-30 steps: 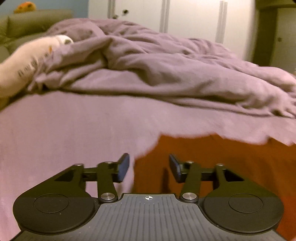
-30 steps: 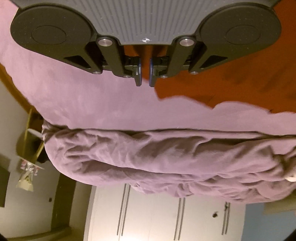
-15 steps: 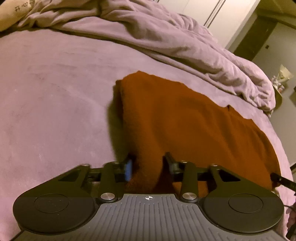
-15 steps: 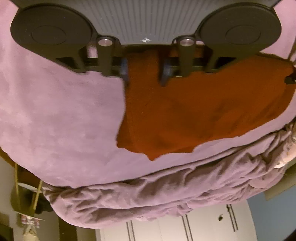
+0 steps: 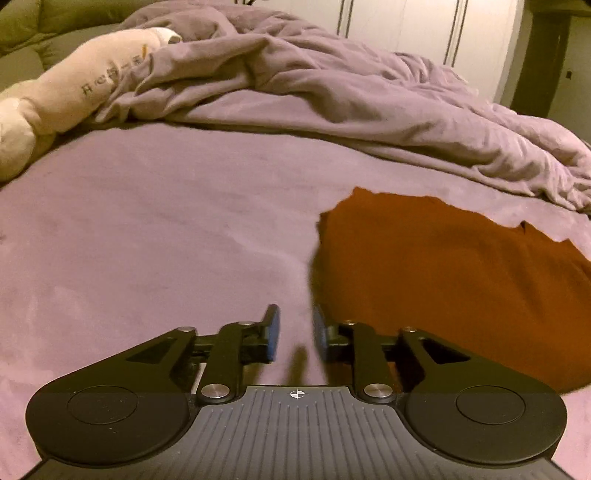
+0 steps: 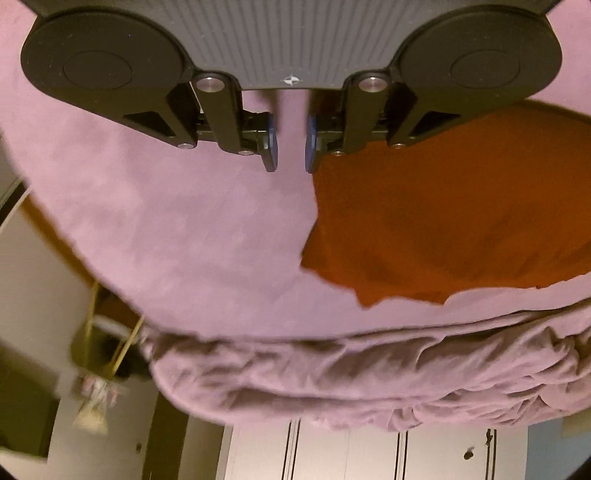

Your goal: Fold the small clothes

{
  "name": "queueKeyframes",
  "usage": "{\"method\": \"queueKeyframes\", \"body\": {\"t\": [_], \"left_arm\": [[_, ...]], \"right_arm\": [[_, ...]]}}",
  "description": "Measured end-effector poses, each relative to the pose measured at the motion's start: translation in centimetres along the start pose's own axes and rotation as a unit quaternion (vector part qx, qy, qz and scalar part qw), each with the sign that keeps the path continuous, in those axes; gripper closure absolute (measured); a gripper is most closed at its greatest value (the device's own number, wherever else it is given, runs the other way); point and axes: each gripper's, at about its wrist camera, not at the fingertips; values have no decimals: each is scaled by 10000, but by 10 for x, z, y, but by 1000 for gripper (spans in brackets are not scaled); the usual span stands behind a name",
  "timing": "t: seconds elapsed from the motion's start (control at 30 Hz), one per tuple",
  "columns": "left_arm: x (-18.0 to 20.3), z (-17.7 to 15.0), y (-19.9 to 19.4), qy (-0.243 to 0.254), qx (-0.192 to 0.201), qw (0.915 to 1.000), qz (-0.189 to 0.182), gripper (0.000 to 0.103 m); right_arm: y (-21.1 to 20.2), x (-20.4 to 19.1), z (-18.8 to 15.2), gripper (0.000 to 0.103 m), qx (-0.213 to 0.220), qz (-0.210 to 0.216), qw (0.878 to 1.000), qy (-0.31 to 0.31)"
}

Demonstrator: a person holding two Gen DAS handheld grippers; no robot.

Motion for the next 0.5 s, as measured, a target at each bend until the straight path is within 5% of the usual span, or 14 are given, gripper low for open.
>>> {"method": "queueKeyframes", "body": {"t": [0.03,0.13,0.23,0.3,0.43,0.5], "left_arm": [[-5,-2,0,-202,-163,9992,-317,55],[-15,-11,3,-924,-499,9889,-1046,47],[-28,-20,17,-1773,-831,9613,-1937,33],[-29,-26,31,-2152,-1047,9451,-2223,33],[-25,-21,45,-2211,-918,9456,-2204,37],[-23,-14,52,-2252,-881,9452,-2196,53]], "right_arm": [[-6,-5,2,88,138,77,9999,-33],[-17,-31,8,88,321,662,9972,-107],[-21,-77,8,88,345,1327,9895,-465],[-21,-107,4,88,312,1726,9819,-710],[-19,-148,-9,88,330,1936,9726,-1243],[-11,-154,-14,88,299,1853,9731,-1338]]}}
Point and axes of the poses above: each gripper's, at about its wrist camera, not at the fingertips, and y roughly the way its jaws point, x to its right, z to its top, and after that the axes turned 1 degree about -x, right-handed
